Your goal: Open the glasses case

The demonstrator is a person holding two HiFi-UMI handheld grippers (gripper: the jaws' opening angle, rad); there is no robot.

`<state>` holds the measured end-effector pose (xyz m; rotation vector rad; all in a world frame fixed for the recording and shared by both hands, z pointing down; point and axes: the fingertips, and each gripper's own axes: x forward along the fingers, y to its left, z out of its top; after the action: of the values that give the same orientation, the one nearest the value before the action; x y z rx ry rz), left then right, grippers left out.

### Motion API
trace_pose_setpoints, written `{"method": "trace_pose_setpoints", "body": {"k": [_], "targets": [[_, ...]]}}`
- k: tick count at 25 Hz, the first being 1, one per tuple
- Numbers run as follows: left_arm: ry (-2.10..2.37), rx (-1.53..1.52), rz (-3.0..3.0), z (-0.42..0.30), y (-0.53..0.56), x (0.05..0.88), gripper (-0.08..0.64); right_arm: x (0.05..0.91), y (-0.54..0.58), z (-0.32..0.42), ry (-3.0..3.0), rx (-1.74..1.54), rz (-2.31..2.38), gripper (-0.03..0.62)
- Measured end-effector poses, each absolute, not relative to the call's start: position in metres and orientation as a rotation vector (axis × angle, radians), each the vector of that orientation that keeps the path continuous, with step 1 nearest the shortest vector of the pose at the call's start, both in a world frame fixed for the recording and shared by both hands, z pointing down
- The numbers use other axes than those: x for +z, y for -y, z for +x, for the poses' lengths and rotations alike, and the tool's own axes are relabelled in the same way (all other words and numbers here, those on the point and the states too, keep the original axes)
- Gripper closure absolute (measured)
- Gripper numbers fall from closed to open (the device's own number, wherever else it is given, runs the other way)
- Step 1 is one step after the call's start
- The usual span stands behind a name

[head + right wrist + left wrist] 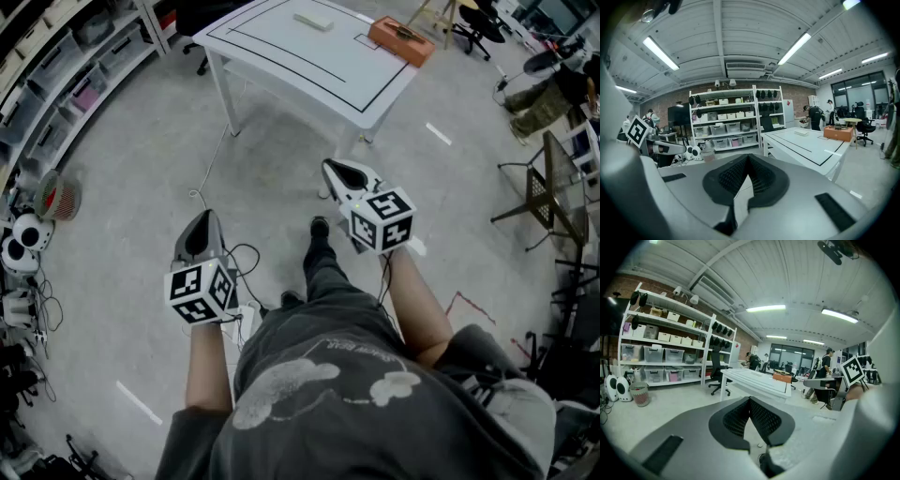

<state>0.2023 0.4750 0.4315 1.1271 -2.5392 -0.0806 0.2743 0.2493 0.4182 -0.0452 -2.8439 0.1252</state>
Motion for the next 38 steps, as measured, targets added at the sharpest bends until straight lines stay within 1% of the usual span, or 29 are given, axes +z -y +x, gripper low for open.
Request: {"method": "trace_pose_setpoints", "body": {"k": [11,17,26,38], "targets": [[2.516,-0.079,1.129,0.212,-0.474,0.439,0.558,0.418,-0.255,0.272,2.83,0.087,-0.083,0.592],[2.52,-0.084,1.134,0.196,-0.463,0.438,0.558,0.418,-0.242,0.26,2.852,0.109,-0.084,0.592],[2.546,-0.102,1.13,0.133,-0.434,0.425,0.558,0.412,-0.198,0.203,2.859,0.104,-0.029,0.592],[2.568,-0.059,1.115,0.021,-0.33,0.404,0.558,0.406,-0.078,0.077,2.859,0.152,-0.046,0.592]]}}
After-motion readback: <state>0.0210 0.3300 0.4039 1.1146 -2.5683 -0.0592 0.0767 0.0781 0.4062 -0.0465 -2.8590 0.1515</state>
